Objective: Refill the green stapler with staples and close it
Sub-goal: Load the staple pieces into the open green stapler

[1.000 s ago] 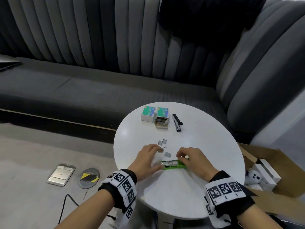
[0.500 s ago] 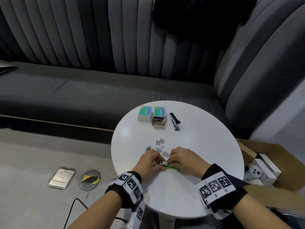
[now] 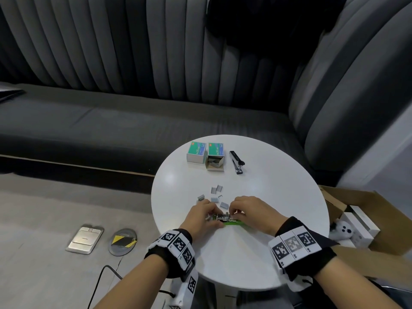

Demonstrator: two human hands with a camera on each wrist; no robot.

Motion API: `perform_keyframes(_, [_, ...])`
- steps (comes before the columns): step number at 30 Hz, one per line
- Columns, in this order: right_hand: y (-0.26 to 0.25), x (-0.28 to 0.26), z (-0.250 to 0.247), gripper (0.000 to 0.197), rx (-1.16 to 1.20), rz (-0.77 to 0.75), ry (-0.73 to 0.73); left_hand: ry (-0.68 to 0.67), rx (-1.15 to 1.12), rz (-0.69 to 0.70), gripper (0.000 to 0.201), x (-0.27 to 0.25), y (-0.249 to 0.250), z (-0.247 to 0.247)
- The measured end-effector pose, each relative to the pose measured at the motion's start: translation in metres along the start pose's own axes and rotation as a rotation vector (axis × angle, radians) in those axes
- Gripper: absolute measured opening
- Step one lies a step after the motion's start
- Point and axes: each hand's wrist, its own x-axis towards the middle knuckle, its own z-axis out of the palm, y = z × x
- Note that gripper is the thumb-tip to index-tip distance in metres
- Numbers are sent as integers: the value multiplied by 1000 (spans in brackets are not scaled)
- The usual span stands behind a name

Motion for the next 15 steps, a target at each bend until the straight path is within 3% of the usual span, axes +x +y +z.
perform_keyframes(10, [-5, 4, 7, 29, 54, -21, 32, -7, -21, 1, 17, 1, -2, 1])
perform_keyframes(15, [-10, 9, 9, 24, 11, -38, 16, -12, -55, -5, 17, 2, -3, 1])
